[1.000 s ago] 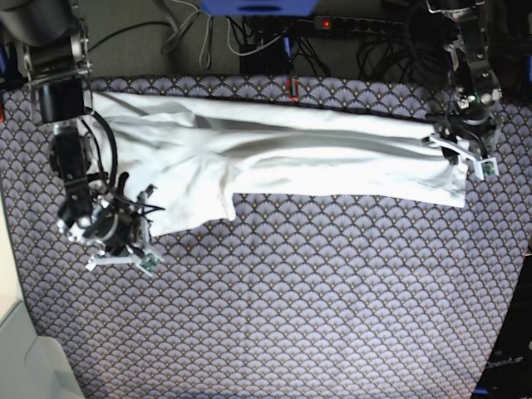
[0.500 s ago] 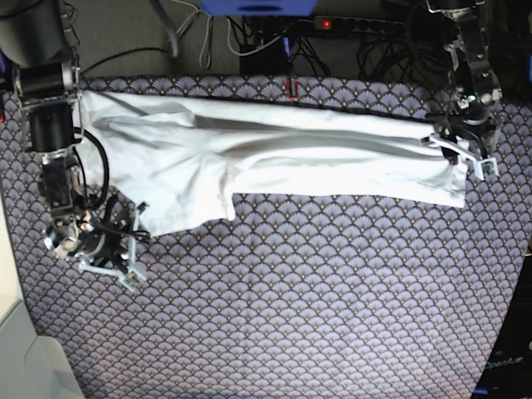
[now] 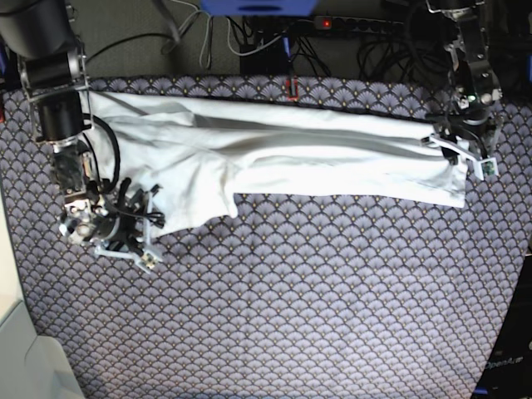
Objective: Fold the T-shirt properly
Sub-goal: 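Grasp the sleeve flap with the right gripper and tuck it onto the fold, then hold the folded strip with both grippers and press it flat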
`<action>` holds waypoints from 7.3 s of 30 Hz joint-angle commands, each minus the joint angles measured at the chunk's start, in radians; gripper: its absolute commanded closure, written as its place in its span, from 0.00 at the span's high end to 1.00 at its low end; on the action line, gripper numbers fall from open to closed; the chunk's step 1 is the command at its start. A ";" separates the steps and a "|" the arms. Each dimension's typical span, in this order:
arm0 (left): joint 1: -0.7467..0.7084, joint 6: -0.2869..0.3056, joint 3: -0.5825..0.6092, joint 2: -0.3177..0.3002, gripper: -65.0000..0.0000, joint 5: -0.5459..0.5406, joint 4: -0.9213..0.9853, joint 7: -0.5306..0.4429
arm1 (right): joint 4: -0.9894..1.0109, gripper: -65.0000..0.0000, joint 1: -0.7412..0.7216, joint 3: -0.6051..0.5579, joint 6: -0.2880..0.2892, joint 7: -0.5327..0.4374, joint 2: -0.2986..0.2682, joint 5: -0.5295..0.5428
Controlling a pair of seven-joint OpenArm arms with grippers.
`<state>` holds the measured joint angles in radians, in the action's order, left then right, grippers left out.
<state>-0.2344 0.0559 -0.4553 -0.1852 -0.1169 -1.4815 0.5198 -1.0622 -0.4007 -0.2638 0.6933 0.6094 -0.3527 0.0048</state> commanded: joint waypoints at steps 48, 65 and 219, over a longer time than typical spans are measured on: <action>0.005 0.008 0.000 -0.009 0.44 0.003 -0.005 0.015 | -0.869 0.00 0.337 0.197 0.005 0.343 -0.110 0.001; 0.010 0.008 0.002 -0.013 0.44 0.003 -0.003 0.015 | -0.907 0.00 0.609 0.357 0.005 0.332 -0.092 0.001; 0.073 0.008 0.000 0.002 0.62 0.001 0.120 0.015 | -0.898 0.00 0.759 0.357 0.005 0.298 0.051 0.002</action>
<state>-0.1600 0.0769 -0.4564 -0.1799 -0.1455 -1.3731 0.4759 -1.9457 0.3634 0.0887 0.7025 0.9195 -0.2913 0.0044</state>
